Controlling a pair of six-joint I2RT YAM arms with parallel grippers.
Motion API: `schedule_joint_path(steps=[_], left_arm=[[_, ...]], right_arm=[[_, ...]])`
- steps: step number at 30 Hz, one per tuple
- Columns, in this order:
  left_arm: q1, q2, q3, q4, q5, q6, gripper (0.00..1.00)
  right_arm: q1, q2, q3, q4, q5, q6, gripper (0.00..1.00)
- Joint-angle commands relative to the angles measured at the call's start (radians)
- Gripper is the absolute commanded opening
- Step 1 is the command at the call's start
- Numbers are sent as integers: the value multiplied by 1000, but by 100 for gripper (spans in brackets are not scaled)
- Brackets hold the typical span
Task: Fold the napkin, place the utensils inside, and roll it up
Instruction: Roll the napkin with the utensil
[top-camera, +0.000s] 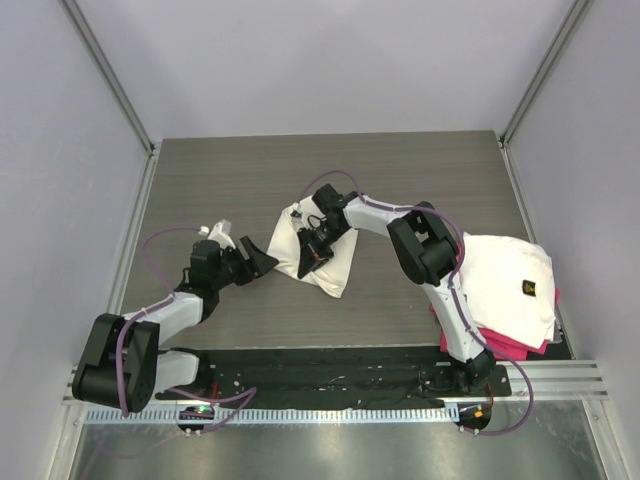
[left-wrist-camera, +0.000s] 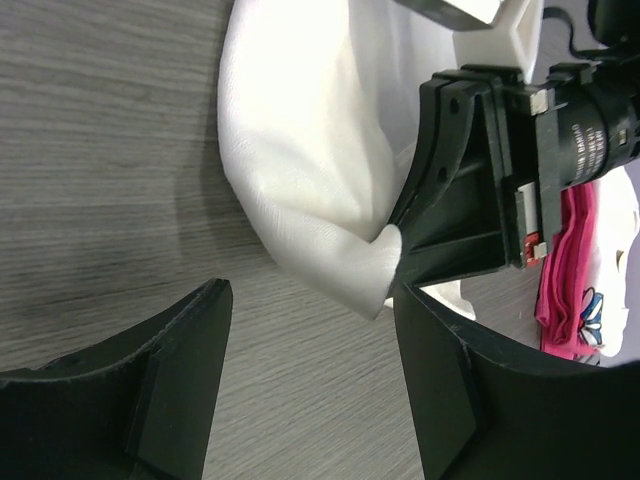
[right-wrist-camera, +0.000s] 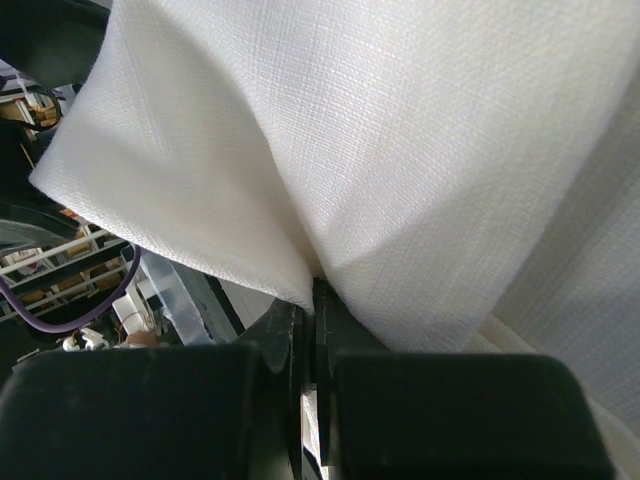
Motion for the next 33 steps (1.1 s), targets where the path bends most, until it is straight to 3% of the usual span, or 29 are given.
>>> schedule_joint_path(steps=[1, 19, 33], left_arm=[[-4, 30, -7, 31, 5, 30, 69], [-4, 188, 47, 156, -42, 45, 62], [-4, 279, 88, 187, -85, 41, 52]], right_arm=[[-1, 61, -17, -35, 134, -18, 1], [-3, 73, -18, -35, 134, -15, 1], [-10, 84, -17, -38, 120, -15, 1]])
